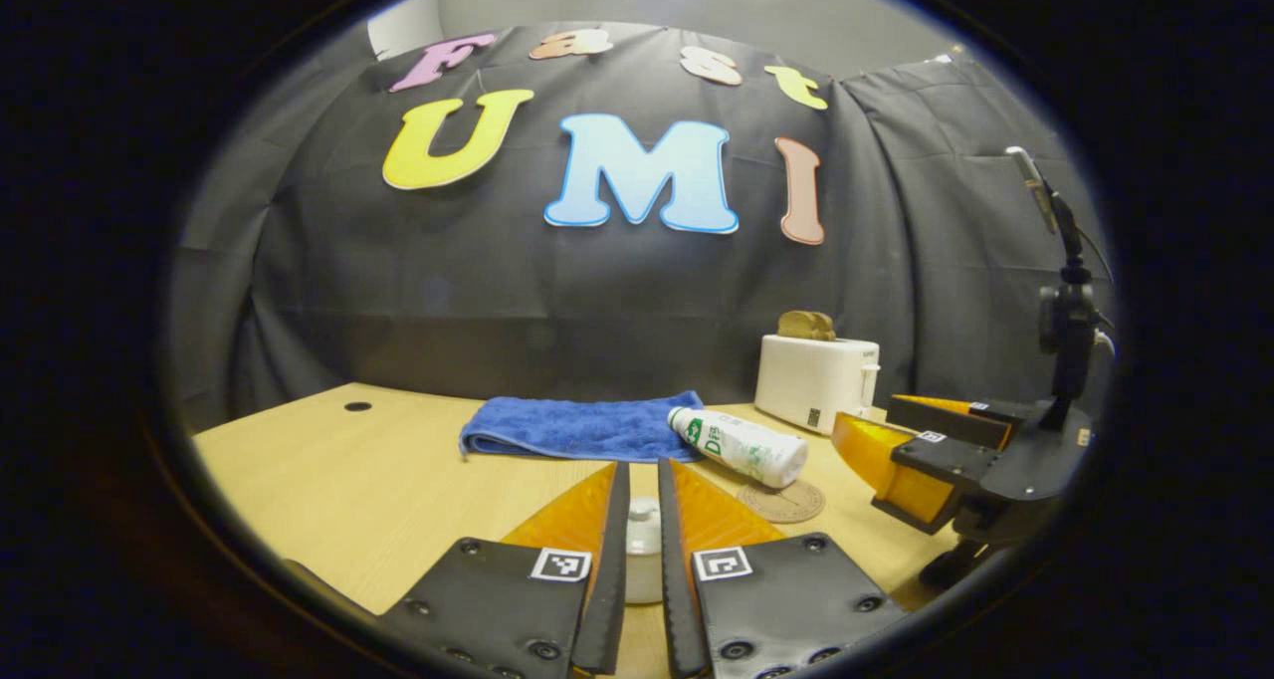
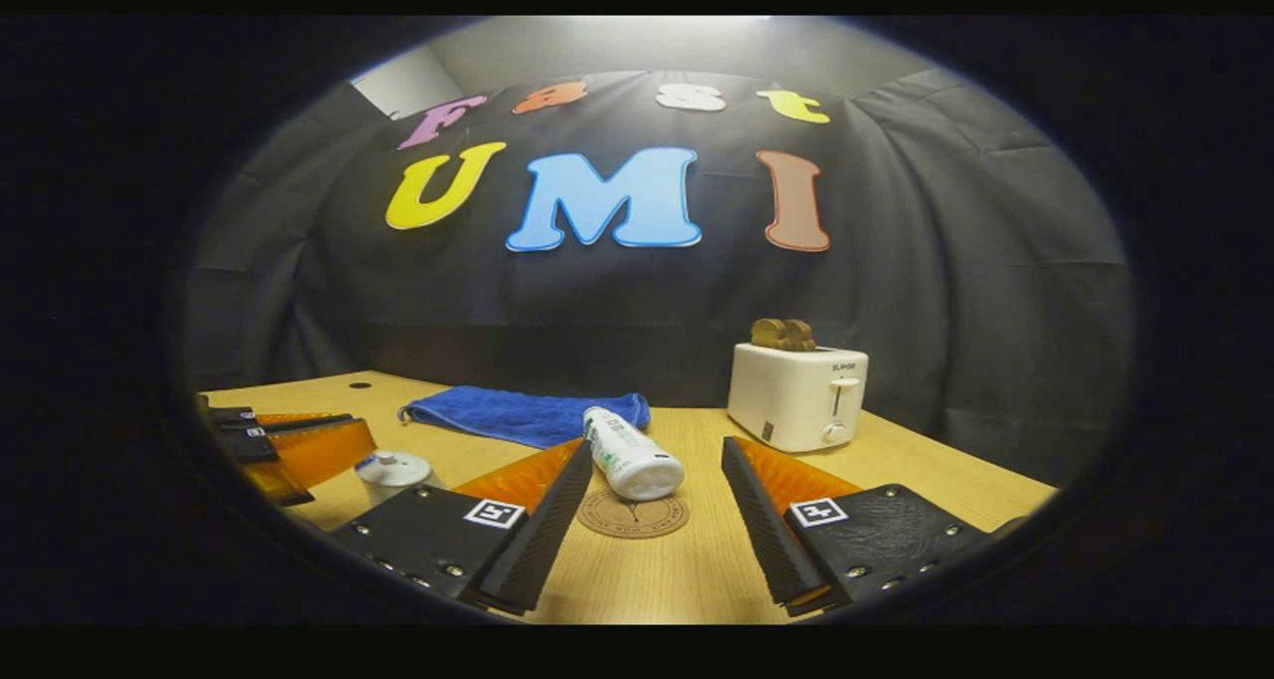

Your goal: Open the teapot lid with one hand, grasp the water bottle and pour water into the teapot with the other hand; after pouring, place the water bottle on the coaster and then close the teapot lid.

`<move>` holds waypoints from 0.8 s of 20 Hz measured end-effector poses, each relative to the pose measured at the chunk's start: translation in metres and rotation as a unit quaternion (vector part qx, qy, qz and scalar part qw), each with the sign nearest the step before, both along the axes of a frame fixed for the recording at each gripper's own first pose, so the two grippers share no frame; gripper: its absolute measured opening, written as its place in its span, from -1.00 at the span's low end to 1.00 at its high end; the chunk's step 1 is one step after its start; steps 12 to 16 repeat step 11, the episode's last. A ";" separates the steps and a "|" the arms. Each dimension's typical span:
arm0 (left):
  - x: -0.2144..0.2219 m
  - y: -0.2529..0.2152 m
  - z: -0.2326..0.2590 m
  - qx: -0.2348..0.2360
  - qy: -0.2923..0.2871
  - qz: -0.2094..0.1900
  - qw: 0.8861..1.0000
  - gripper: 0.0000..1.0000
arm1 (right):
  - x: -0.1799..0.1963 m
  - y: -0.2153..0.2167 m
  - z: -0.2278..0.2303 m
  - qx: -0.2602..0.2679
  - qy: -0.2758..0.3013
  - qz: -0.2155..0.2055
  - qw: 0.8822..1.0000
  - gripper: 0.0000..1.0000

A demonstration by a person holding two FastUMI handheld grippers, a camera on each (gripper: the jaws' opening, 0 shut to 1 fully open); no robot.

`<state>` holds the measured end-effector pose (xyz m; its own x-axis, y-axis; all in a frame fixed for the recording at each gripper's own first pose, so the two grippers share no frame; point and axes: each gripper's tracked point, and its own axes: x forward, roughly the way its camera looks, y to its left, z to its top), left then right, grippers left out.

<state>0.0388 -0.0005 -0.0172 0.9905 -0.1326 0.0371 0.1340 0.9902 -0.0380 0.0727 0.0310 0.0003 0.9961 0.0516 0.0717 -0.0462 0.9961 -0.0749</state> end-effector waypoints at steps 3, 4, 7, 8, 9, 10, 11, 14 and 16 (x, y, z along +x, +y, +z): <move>-0.012 -0.002 -0.004 -0.002 0.001 0.004 1.000 -0.46 | -0.019 0.005 0.001 -0.003 -0.009 0.007 1.000 0.63; -0.016 0.000 -0.003 0.001 -0.001 0.007 1.000 -0.46 | -0.024 0.007 0.001 -0.004 -0.010 0.010 1.000 0.63; -0.027 0.000 0.000 0.007 -0.008 0.014 1.000 -0.49 | -0.037 0.012 -0.002 -0.001 -0.014 0.020 1.000 0.63; -0.031 -0.002 0.000 0.008 -0.010 0.013 1.000 -0.51 | -0.039 0.013 -0.003 0.000 -0.014 0.022 1.000 0.63; -0.034 -0.003 0.001 0.010 -0.011 0.013 1.000 -0.53 | -0.042 0.014 -0.004 0.002 -0.013 0.024 1.000 0.63; -0.037 -0.002 0.001 0.012 -0.013 0.017 1.000 -0.46 | -0.043 0.014 -0.004 0.006 -0.014 0.025 1.000 0.63; -0.039 -0.002 0.001 0.015 -0.013 0.020 1.000 -0.46 | -0.046 0.014 -0.003 0.009 -0.012 0.027 1.000 0.63; -0.039 -0.002 0.001 0.015 -0.013 0.020 1.000 -0.46 | -0.046 0.014 -0.003 0.009 -0.012 0.027 1.000 0.63; -0.039 -0.002 0.001 0.015 -0.013 0.020 1.000 -0.46 | -0.046 0.014 -0.003 0.009 -0.012 0.027 1.000 0.63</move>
